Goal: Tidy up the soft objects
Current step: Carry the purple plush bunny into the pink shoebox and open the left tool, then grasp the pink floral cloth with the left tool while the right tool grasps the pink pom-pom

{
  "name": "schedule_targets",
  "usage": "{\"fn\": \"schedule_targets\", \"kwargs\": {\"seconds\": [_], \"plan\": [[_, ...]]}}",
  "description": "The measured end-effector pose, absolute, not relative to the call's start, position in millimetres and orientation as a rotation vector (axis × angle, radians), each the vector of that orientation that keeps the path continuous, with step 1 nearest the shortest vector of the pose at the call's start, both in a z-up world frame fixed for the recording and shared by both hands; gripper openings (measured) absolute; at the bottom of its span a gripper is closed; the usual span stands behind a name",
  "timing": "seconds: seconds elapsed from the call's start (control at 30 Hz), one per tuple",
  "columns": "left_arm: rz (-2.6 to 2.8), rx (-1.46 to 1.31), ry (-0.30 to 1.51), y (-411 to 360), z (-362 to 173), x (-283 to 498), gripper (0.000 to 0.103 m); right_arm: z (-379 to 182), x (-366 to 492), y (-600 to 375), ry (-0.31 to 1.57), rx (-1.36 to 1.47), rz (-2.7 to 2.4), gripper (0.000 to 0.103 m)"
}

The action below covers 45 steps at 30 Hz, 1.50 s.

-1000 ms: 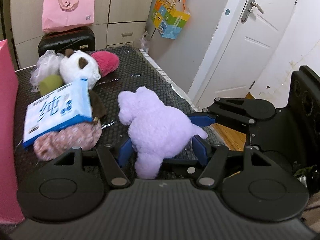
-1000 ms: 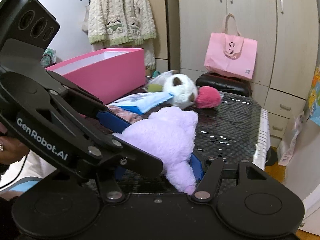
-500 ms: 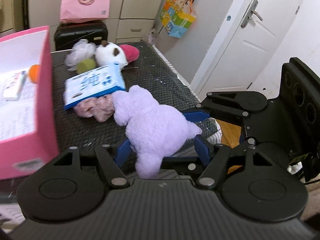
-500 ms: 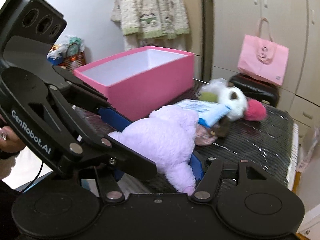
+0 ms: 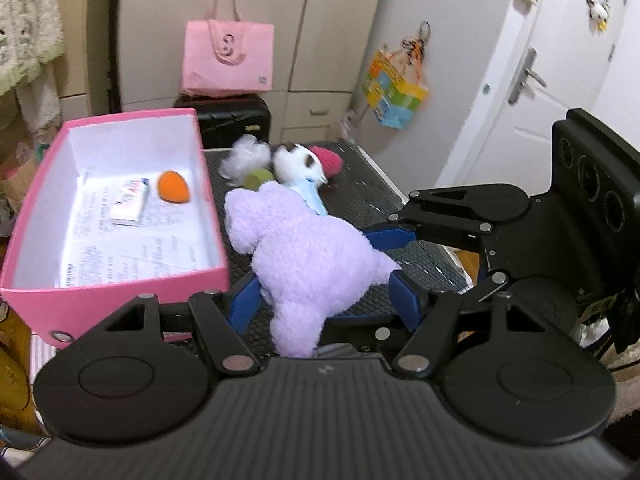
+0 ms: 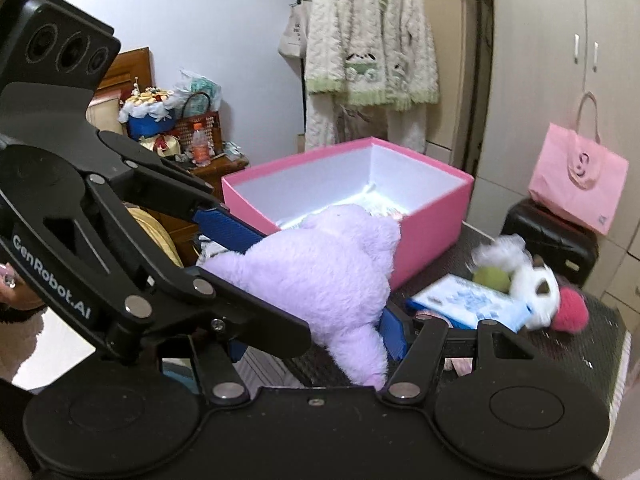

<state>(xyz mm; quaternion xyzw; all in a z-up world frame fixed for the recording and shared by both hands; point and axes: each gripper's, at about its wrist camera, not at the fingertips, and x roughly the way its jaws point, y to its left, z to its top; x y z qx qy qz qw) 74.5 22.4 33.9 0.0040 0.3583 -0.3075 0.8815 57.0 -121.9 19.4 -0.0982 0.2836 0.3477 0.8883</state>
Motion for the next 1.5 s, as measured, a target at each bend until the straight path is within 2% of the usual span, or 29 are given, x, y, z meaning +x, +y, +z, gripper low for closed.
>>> {"fn": "schedule_targets", "kwargs": {"seconds": [0.43, 0.8, 1.27, 1.5], "plan": [[-0.555, -0.133, 0.728, 75.5, 30.7, 143.9, 0.068, 24.9, 134.0, -72.1, 0.579, -0.24, 0.765, 0.068], [-0.502, -0.229, 0.87, 99.5, -7.7, 229.8, 0.068, -12.0, 220.1, -51.0, 0.72, -0.179, 0.78, 0.068], [-0.481, -0.284, 0.974, 95.3, -35.5, 253.3, 0.071, -19.8, 220.5, -44.4, 0.662, -0.403, 0.759, 0.07], [-0.423, -0.181, 0.896, 91.2, -15.9, 227.3, 0.079, -5.4, 202.2, -56.6, 0.637, -0.396, 0.778, 0.08]]}}
